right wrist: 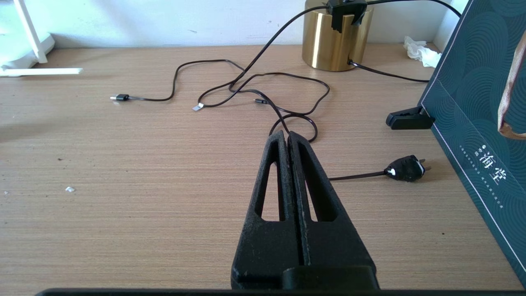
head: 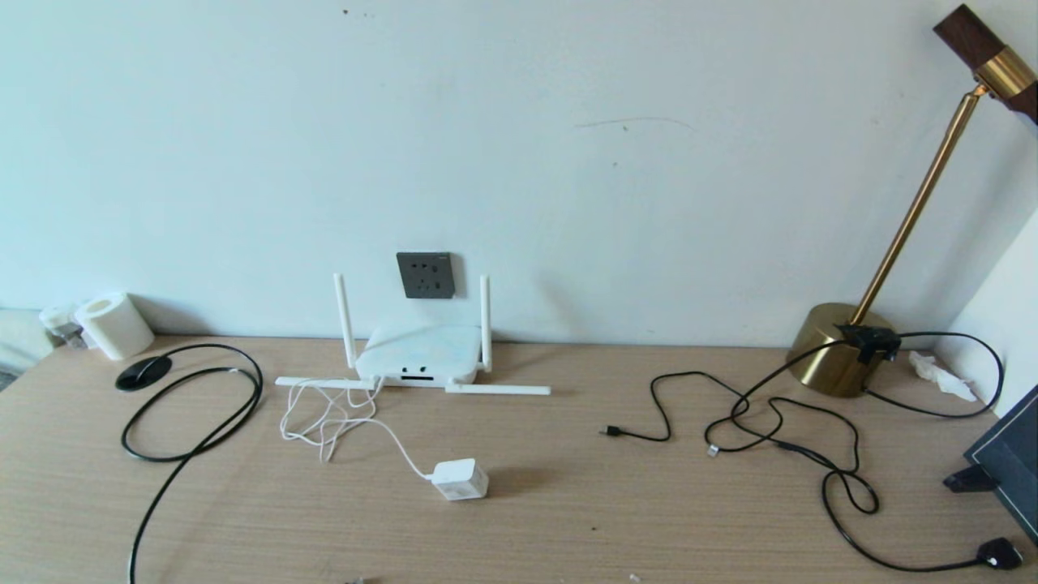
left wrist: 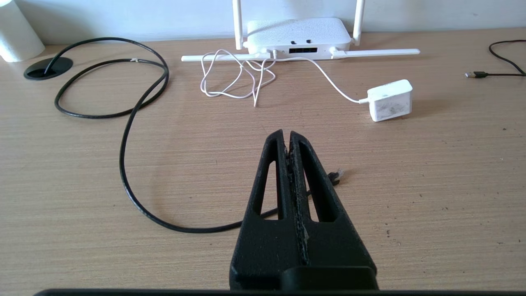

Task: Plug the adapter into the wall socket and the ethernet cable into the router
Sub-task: Pick up plug

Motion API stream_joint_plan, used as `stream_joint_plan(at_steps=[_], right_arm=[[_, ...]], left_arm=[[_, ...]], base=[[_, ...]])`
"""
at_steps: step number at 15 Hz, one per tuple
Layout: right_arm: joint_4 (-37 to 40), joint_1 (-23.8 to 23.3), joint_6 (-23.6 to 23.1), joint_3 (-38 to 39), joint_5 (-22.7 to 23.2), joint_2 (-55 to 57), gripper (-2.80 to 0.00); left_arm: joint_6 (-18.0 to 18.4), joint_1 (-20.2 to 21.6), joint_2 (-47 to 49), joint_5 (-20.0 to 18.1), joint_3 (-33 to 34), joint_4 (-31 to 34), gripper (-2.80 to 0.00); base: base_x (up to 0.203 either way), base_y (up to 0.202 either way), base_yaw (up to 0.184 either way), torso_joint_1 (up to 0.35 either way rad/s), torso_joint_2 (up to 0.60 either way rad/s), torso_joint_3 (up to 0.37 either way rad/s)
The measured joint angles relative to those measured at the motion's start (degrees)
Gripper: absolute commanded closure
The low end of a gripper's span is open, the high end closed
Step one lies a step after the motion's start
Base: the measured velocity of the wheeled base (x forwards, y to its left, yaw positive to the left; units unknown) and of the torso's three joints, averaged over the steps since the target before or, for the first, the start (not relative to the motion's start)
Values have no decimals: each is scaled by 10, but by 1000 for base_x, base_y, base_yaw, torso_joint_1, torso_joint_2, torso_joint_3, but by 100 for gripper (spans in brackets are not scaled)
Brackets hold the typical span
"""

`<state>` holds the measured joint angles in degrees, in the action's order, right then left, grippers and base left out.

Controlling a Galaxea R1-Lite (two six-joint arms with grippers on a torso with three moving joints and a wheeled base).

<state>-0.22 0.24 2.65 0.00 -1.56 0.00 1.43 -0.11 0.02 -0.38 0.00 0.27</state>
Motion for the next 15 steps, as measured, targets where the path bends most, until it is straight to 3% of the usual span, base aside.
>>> stream_joint_plan(at_steps=[5, 9, 12, 15], right_arm=[[0, 0, 1, 0, 0, 0, 0], [0, 0, 0, 0, 0, 0, 0], [0, 0, 1, 0, 0, 0, 0], [0, 0, 1, 0, 0, 0, 0]], left_arm=[[36, 0, 9, -56, -62, 19, 0], [64, -6, 77, -85, -124, 15, 0], [105, -35, 227, -119, -195, 10, 0], [172, -73, 434, -155, -280, 7, 0]], base=[[0, 0, 0, 0, 0, 0], [0, 0, 0, 0, 0, 0], [0, 0, 0, 0, 0, 0], [0, 0, 0, 0, 0, 0]])
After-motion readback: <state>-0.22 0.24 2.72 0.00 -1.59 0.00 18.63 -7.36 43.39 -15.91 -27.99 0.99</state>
